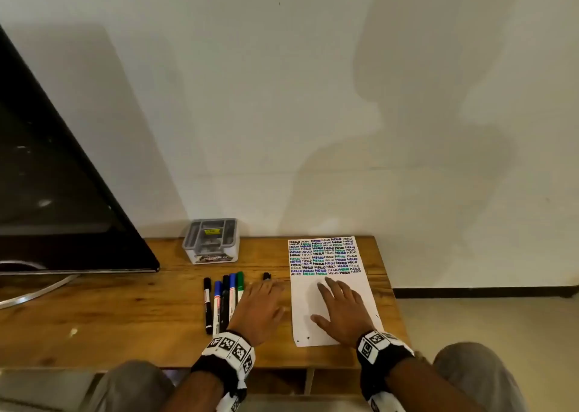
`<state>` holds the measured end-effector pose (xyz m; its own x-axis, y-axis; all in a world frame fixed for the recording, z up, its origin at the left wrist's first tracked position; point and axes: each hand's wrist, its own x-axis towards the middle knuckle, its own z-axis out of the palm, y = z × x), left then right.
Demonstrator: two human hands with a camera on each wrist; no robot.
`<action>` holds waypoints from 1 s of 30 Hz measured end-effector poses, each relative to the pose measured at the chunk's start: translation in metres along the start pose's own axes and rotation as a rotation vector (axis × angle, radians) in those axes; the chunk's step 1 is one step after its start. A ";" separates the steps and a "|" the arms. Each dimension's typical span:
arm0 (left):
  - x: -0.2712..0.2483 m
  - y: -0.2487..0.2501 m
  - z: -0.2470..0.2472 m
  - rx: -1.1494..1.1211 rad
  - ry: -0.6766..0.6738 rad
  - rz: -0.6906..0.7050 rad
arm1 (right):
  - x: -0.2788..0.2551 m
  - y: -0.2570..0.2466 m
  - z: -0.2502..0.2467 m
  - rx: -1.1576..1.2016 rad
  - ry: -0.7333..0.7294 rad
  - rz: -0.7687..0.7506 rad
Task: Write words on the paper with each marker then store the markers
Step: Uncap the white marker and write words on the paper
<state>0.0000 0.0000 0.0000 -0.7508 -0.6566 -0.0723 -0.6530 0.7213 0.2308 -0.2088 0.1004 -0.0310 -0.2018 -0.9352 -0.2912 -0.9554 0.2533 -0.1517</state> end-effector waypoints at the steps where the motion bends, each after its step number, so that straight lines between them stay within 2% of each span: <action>1: 0.002 -0.001 0.003 -0.008 0.010 0.009 | 0.002 0.002 0.004 0.016 -0.017 0.002; 8: 0.015 -0.013 0.033 0.042 0.073 0.021 | 0.006 0.018 0.027 0.010 -0.041 -0.084; 15: 0.005 -0.022 0.052 0.009 0.074 -0.007 | 0.002 0.042 0.019 0.053 -0.084 -0.202; 20: -0.001 -0.028 0.049 -0.058 0.099 -0.094 | 0.001 0.054 0.019 0.109 -0.033 -0.271; 25: -0.001 -0.027 0.043 -0.072 0.171 -0.239 | 0.000 0.054 0.016 0.152 0.033 -0.299; 30: 0.001 -0.029 0.040 -0.093 0.175 -0.287 | -0.002 0.055 0.013 0.135 0.030 -0.338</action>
<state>0.0145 -0.0126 -0.0461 -0.5038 -0.8636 0.0184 -0.8173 0.4835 0.3134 -0.2580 0.1191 -0.0508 0.1127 -0.9780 -0.1754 -0.9325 -0.0431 -0.3586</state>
